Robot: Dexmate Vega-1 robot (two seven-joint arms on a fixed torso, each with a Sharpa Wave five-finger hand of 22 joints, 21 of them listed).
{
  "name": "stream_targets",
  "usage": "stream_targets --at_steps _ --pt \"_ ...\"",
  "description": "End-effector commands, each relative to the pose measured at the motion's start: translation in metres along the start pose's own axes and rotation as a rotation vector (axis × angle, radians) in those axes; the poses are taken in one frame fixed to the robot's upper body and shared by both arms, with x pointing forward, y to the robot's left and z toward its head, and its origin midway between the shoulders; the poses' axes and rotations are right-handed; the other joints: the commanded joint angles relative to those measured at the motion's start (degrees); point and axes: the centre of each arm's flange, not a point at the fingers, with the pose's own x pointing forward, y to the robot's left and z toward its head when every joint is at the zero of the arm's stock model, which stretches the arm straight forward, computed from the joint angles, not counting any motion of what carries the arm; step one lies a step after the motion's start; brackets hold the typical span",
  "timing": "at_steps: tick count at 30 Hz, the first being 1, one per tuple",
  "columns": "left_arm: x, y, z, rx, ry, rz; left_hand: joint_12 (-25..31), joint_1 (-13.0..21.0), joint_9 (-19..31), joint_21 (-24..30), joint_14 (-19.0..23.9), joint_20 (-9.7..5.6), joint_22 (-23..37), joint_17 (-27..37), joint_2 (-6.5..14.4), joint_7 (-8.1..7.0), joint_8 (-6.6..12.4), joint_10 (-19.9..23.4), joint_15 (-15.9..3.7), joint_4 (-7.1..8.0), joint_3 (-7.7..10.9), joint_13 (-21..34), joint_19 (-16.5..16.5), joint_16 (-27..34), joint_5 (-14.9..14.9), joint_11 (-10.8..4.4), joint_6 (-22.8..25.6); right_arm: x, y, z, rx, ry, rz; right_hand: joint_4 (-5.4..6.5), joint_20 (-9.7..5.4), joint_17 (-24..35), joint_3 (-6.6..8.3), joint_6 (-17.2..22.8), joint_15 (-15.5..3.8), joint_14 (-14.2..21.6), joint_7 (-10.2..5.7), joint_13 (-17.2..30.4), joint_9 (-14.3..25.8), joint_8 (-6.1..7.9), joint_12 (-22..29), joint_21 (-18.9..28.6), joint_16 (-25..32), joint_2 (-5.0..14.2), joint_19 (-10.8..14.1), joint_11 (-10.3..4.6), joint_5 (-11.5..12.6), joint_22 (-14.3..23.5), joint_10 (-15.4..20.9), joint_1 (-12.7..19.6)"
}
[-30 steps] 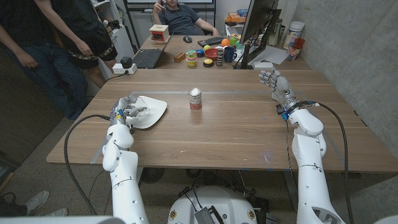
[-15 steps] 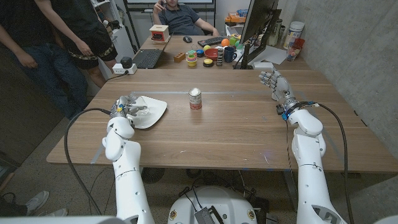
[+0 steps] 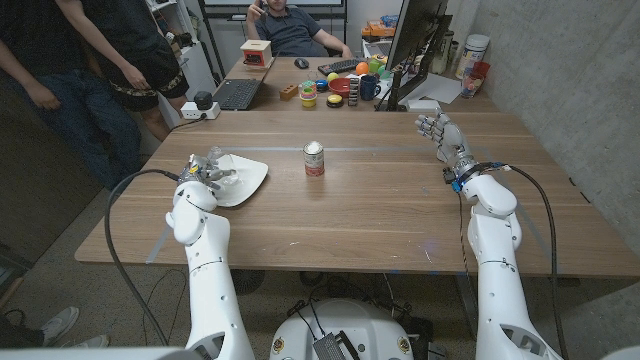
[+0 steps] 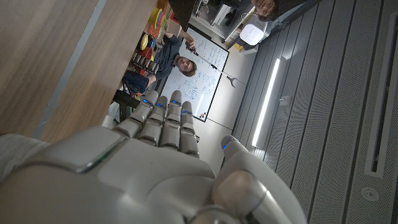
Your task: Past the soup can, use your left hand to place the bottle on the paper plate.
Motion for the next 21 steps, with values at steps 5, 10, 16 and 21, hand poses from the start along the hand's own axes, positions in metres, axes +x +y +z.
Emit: stream_targets --at_steps 5,10,16,21 --pt "0.0053 -0.0014 0.0032 0.026 0.0 -0.039 -2.02 -2.3 0.37 -1.89 3.94 -1.81 -0.23 0.27 -1.61 3.47 -2.14 1.69 -10.07 3.21 -1.9 0.48 0.1 -0.83 -1.2 -3.7 -0.9 0.0064 -0.0003 -0.0025 0.001 0.001 -0.002 0.14 -1.44 -0.03 -0.34 0.51 -0.07 0.63 -0.04 0.17 0.27 0.22 -0.02 -0.14 0.17 0.24 0.69 -0.06 0.49 0.19 0.55 -0.38" --pt "0.0054 -0.0017 0.0022 0.02 -0.007 -0.021 -3.11 -7.89 0.28 -4.33 -1.39 -0.2 -0.06 0.48 -5.45 3.66 -2.72 -2.36 -9.43 5.8 -6.1 0.56 -1.95 -0.52 -1.78 -0.39 -4.8 0.0083 0.0 -0.003 0.0 0.003 -0.001 0.14 -1.45 -0.03 -0.38 0.56 -0.09 0.69 -0.05 0.17 0.27 0.21 -0.02 -0.24 0.17 0.24 0.8 -0.02 0.5 0.19 0.62 -0.38" --pt "0.0058 -0.0013 0.0011 0.011 -0.017 -0.014 -3.62 -11.45 0.05 -6.81 -6.38 1.92 0.07 0.56 -7.8 5.33 -2.74 -7.05 -7.07 7.39 -8.71 0.61 -5.1 -0.74 -0.95 2.16 -8.76 0.01 0.0002 -0.0053 0.001 0.007 -0.003 0.15 -1.45 -0.03 -0.43 0.59 -0.05 0.71 -0.05 0.17 0.27 0.2 -0.03 -0.33 0.15 0.23 0.9 -0.1 0.51 0.19 0.66 -0.4" --pt "0.0061 -0.0012 0.0011 0.003 -0.023 -0.016 -3.8 -13.43 0.09 -9.26 -11.76 4.01 0.07 0.51 -9.99 6.93 -3.11 -12.16 -4.76 8.06 -10.3 0.65 -8.18 -0.98 0.21 4.35 -13.9 0.0117 -0.0002 -0.0062 -0.005 0.013 0.0 0.16 -1.45 -0.03 -0.48 0.64 0.01 0.72 -0.01 0.18 0.28 0.2 -0.03 -0.39 0.14 0.21 1.0 -0.07 0.52 0.2 0.7 -0.43"
